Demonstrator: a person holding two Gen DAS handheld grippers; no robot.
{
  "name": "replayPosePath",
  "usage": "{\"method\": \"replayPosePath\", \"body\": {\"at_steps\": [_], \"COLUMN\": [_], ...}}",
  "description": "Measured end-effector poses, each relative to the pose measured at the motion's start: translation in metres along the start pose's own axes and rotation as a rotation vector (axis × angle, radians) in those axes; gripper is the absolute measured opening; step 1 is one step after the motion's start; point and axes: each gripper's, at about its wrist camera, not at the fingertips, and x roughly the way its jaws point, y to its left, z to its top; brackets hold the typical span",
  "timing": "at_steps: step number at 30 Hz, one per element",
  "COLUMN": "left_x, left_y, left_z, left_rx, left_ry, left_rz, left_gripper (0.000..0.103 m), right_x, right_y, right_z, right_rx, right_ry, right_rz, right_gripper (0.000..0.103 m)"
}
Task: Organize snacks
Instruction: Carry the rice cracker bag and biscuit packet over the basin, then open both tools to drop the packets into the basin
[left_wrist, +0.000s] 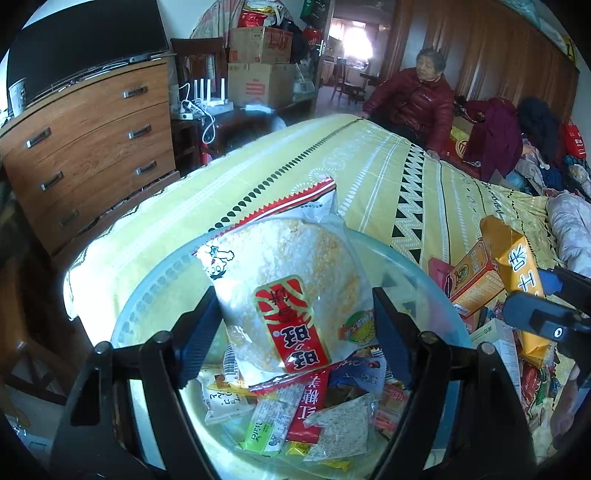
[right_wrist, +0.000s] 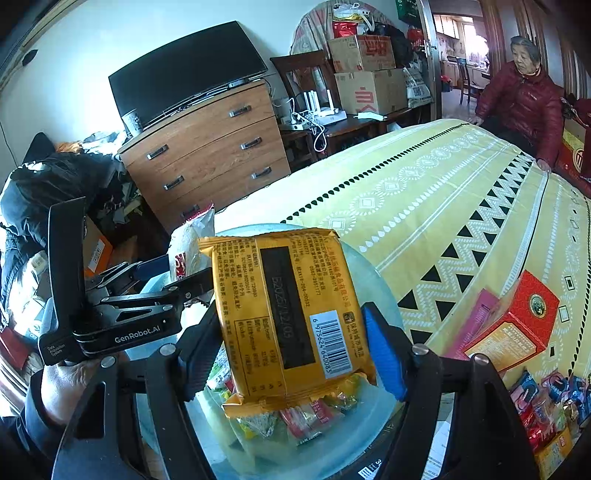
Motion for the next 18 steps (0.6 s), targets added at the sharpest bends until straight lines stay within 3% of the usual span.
{"method": "replayPosePath", "body": {"at_steps": [18], "left_x": [0.0004], "left_y": [0.0068], "left_z": [0.0027], "left_rx": [-0.008], "left_ry": [0.007], "left_rz": [-0.009], "left_gripper": [0.079], "right_x": [0.001], "right_y": [0.0057], "right_z": [-0.0007], "right_rx": [-0.012], "right_ry": [0.011], "right_rz": [0.002], "right_gripper": [0.076]}}
